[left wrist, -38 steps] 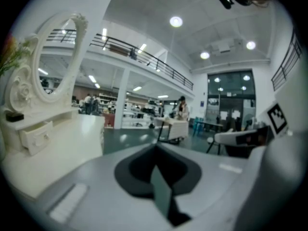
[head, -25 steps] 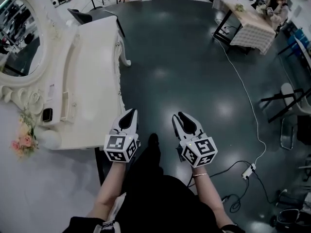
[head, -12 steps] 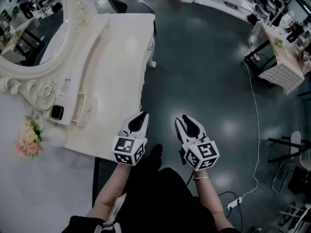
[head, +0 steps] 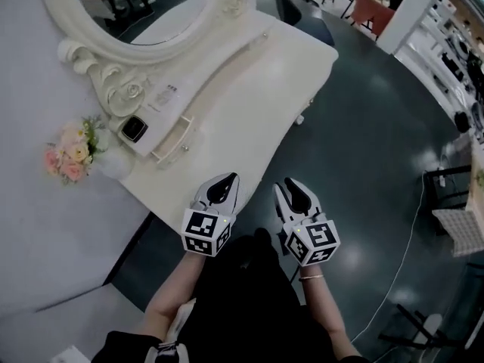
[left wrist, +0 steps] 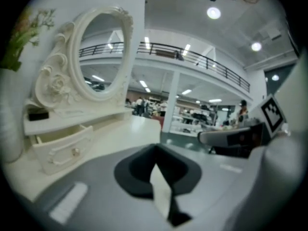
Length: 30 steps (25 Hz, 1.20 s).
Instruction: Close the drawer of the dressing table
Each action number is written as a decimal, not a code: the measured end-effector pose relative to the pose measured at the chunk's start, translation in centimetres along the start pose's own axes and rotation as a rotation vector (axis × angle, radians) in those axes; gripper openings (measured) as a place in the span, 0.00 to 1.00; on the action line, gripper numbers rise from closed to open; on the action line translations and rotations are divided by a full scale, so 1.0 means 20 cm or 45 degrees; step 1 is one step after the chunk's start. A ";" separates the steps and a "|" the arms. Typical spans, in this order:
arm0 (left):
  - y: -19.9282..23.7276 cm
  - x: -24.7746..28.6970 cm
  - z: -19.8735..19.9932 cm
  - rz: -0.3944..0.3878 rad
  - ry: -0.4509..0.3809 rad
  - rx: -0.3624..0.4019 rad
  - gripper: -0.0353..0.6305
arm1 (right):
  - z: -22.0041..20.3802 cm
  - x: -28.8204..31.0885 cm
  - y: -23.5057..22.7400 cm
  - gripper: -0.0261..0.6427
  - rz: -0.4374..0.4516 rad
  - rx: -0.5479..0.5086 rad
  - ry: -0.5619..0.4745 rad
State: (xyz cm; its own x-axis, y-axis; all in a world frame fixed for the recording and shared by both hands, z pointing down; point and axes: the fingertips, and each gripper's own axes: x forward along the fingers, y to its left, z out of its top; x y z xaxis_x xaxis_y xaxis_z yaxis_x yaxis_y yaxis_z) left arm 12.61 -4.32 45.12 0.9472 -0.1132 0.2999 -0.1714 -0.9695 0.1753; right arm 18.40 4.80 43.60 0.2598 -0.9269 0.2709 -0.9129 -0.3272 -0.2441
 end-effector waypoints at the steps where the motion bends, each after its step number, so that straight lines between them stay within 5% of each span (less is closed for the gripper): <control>1: 0.05 -0.03 0.00 0.065 -0.007 -0.015 0.07 | 0.01 0.05 0.03 0.18 0.060 -0.015 0.017; 10: 0.29 -0.31 0.03 0.556 -0.096 -0.123 0.07 | 0.05 0.37 0.33 0.18 0.551 -0.188 0.140; 15: 0.33 -0.48 -0.03 0.764 -0.114 -0.192 0.07 | 0.01 0.46 0.47 0.18 0.734 -0.242 0.201; 21: 0.36 -0.63 -0.13 0.919 -0.128 -0.268 0.06 | -0.08 0.57 0.55 0.18 0.770 -0.296 0.264; 30: 0.47 -0.71 -0.22 0.972 -0.130 -0.321 0.06 | -0.16 0.84 0.71 0.18 0.761 -0.441 0.324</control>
State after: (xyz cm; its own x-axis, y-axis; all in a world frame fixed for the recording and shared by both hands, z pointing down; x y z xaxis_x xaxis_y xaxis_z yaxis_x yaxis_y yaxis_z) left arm -3.68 -10.83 46.53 0.5623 -0.7550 0.3373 -0.8250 -0.5401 0.1664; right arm 8.72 -14.89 47.68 -0.3562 -0.8438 0.4013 -0.9338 0.3365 -0.1213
